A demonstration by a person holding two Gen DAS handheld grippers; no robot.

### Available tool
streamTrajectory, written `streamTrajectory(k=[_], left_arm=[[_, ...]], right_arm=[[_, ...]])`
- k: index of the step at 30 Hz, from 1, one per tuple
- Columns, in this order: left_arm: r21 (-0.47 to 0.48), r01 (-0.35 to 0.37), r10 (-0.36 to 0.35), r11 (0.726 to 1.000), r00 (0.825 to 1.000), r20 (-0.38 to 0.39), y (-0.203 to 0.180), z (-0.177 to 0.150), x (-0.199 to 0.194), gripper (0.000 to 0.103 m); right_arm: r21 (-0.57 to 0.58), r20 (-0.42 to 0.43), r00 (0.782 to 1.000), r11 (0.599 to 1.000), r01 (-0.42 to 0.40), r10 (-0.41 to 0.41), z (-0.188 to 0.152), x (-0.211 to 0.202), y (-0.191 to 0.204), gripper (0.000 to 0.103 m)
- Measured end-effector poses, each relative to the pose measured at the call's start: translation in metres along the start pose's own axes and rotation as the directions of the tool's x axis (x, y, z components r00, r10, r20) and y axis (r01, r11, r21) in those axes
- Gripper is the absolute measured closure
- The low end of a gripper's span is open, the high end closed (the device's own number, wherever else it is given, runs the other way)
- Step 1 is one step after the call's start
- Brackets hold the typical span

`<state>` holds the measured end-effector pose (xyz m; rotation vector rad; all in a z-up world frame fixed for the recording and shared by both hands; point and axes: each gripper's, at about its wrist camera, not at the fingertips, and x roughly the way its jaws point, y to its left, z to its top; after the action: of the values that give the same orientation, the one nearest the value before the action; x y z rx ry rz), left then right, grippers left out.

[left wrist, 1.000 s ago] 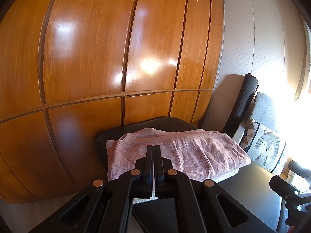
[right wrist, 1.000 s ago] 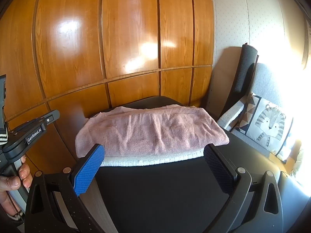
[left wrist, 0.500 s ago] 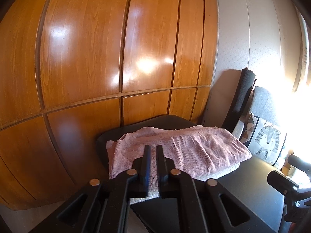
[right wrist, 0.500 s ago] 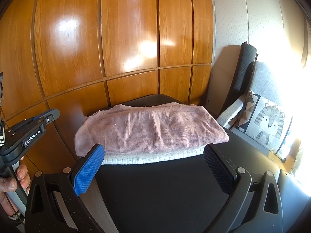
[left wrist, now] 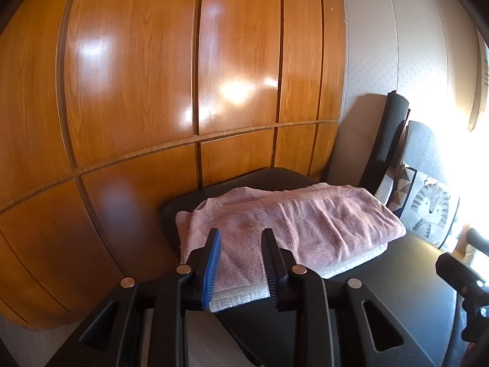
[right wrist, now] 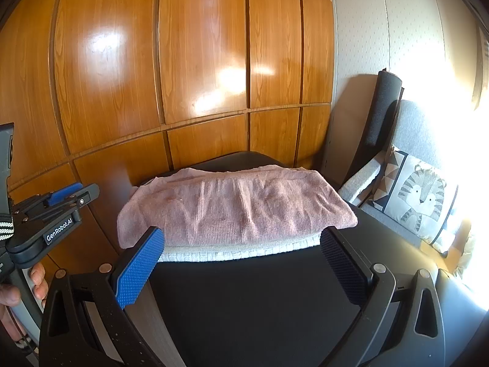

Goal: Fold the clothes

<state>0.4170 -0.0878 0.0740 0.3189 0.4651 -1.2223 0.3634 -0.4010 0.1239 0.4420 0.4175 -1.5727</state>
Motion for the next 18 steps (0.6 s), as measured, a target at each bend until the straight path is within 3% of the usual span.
streamTrajectory(k=[3, 6, 18], left_arm=[[0.022, -0.045, 0.045, 0.999, 0.999, 0.007, -0.0035, -0.0014, -0.0019, 0.042], [0.012, -0.019, 0.019, 1.000, 1.000, 0.010, -0.0020, -0.0041, -0.0059, 0.032], [0.008, -0.027, 0.027, 1.000, 0.999, -0.036, -0.0018, -0.0038, -0.0013, 0.030]], right_arm=[[-0.001, -0.003, 1.000, 1.000, -0.004, 0.004, -0.0005, 0.0010, 0.0015, 0.000], [-0.007, -0.005, 1.000, 1.000, -0.004, 0.004, -0.0009, 0.0020, 0.0031, 0.000], [-0.007, -0.007, 1.000, 1.000, 0.000, 0.000, -0.0034, 0.0015, 0.0044, 0.000]])
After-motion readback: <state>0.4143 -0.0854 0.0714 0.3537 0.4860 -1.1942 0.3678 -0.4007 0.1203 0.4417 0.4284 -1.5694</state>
